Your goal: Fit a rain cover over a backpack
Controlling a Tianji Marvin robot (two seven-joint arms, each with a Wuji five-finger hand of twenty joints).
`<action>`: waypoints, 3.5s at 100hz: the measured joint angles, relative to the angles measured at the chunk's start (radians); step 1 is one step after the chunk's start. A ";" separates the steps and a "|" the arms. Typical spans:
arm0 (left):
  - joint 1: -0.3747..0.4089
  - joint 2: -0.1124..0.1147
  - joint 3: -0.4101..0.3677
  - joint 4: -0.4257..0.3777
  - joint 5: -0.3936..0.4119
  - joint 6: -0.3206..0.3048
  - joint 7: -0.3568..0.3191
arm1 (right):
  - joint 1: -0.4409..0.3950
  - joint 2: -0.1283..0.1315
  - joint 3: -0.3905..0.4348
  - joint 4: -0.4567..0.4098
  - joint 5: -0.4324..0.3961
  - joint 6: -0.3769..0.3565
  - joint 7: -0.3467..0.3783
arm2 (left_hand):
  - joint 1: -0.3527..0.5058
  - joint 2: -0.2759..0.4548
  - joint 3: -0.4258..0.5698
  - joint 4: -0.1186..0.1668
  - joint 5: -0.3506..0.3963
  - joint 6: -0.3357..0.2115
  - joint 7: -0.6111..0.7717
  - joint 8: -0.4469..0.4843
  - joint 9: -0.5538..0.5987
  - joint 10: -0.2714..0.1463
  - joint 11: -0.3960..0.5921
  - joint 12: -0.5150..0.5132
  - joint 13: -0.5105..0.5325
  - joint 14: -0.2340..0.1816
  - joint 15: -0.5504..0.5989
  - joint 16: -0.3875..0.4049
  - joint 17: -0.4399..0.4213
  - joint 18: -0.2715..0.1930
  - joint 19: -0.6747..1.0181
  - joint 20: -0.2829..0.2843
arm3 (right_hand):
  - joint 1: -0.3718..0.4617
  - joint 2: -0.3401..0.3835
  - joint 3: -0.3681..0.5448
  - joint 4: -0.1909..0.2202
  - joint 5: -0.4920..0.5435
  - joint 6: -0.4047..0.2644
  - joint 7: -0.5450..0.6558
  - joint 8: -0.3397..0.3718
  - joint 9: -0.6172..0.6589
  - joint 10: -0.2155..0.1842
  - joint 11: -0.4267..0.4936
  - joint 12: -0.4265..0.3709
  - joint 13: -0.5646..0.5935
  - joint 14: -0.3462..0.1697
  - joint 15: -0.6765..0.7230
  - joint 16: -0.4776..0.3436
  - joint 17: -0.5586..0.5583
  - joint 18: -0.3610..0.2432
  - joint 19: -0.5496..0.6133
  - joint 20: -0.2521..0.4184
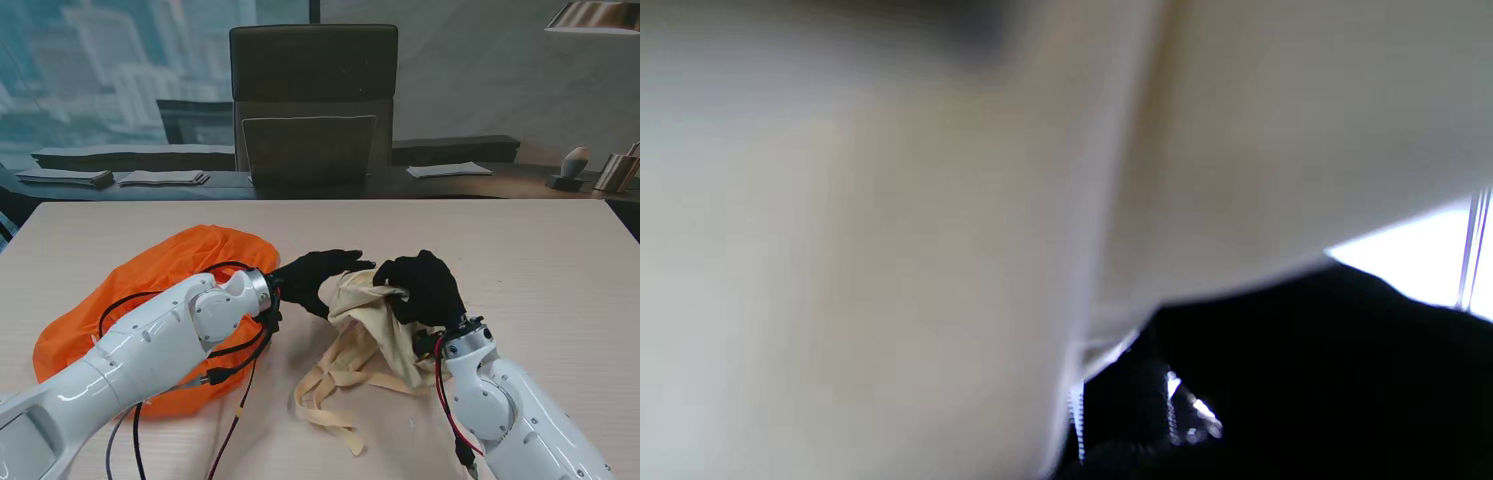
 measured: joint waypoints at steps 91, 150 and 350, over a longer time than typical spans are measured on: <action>0.223 -0.025 -0.298 -0.237 -0.128 0.140 0.131 | -0.035 -0.016 0.115 -0.052 0.147 -0.061 0.179 | 0.004 0.069 0.179 0.132 0.399 0.044 0.899 0.862 0.639 0.017 0.452 0.512 0.445 0.100 0.498 0.241 0.159 0.025 0.494 0.188 | -0.488 0.218 -0.176 0.092 -0.675 0.130 -0.244 -0.119 -0.672 -0.011 -0.133 -0.117 -0.707 -0.085 -0.370 -0.006 -0.587 -0.110 -0.348 0.031; 0.314 -0.013 -0.446 -0.331 -0.217 0.288 0.172 | 0.070 0.003 0.065 0.118 0.133 0.071 0.094 | 0.014 0.085 0.177 0.136 0.399 0.110 0.997 0.909 0.640 0.031 0.496 0.548 0.445 0.112 0.500 0.253 0.155 0.035 0.505 0.199 | -0.664 0.040 -0.092 0.060 -0.910 0.240 -0.472 -0.400 -0.953 -0.010 -0.362 -0.233 -0.889 -0.135 -0.671 -0.159 -0.635 -0.146 -0.630 0.000; 0.403 0.199 -0.392 -0.420 0.368 0.504 -0.285 | 0.290 -0.089 -0.026 0.135 0.124 0.053 -0.179 | 0.060 0.442 -0.621 0.100 0.055 0.143 0.309 0.010 0.067 0.069 0.228 0.001 0.065 0.040 0.087 0.012 0.001 0.013 -0.009 -0.026 | -0.102 -0.026 -0.041 -0.026 -0.016 0.072 0.046 -0.059 0.125 0.047 0.078 0.185 0.052 0.054 0.215 0.177 0.093 0.072 0.125 0.138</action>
